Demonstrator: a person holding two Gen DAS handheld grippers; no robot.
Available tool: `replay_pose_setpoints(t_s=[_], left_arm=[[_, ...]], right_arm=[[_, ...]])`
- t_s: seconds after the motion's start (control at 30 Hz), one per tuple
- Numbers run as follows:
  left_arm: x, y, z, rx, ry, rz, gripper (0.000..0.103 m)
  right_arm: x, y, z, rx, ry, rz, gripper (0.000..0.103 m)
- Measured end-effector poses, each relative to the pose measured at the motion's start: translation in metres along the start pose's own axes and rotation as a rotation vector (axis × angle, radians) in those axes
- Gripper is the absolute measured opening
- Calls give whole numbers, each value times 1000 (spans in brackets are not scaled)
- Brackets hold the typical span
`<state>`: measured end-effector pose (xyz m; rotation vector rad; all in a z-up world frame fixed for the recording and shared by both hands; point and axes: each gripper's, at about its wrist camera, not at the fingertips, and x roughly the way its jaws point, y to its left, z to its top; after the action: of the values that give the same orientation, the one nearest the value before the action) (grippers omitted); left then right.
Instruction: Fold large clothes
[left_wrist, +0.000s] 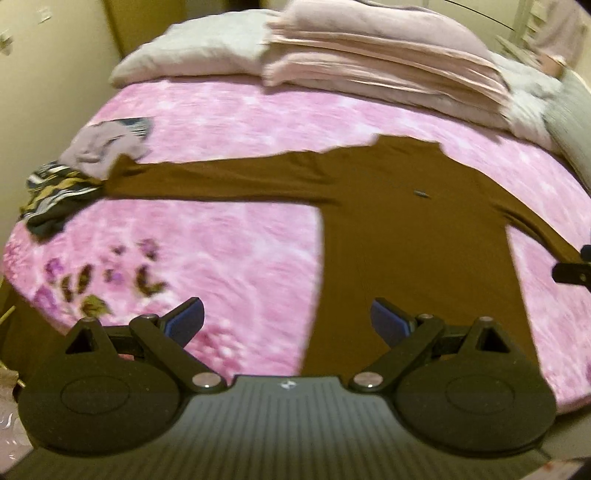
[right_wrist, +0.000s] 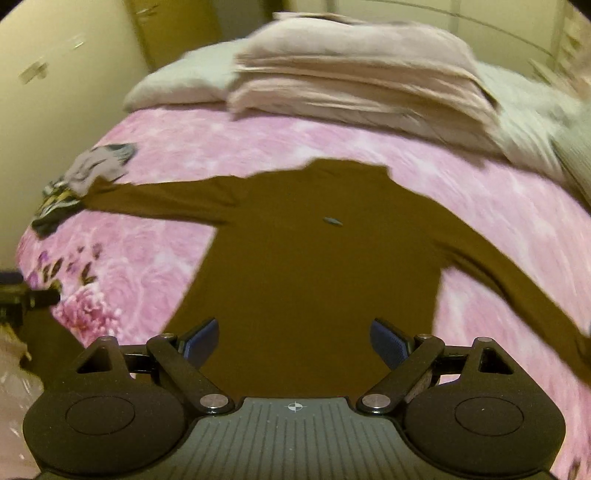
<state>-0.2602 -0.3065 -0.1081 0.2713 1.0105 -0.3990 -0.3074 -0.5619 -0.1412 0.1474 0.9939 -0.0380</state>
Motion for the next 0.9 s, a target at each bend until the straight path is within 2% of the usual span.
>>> replay_pose_setpoints(t_s=[0.17, 0.33, 0.37, 0.4, 0.47, 0.53, 0.63, 0.7, 0.8, 0.9], left_arm=[[36, 96, 34, -24, -8, 49, 95], [105, 208, 76, 7, 7, 53, 95], [117, 228, 83, 13, 8, 54, 95], [128, 248, 90, 22, 10, 54, 95], [149, 288, 105, 43, 17, 59, 95], [167, 321, 117, 75, 10, 58, 95], [195, 362, 132, 147, -1, 61, 95], [212, 382, 138, 193, -9, 50, 95], [239, 407, 143, 238, -6, 34, 95], [256, 425, 143, 223, -3, 25, 95]], right_arm=[[55, 88, 40, -153, -38, 40, 86], [138, 191, 89, -281, -47, 31, 85], [160, 216, 100, -310, -42, 42, 79], [179, 237, 110, -345, -33, 52, 70], [220, 278, 127, -418, -13, 78, 63], [258, 313, 143, -467, -23, 110, 60], [323, 365, 162, -548, -34, 149, 53], [363, 395, 170, -608, -51, 173, 45], [417, 434, 175, -700, -72, 210, 43], [461, 468, 169, -816, -92, 236, 42]])
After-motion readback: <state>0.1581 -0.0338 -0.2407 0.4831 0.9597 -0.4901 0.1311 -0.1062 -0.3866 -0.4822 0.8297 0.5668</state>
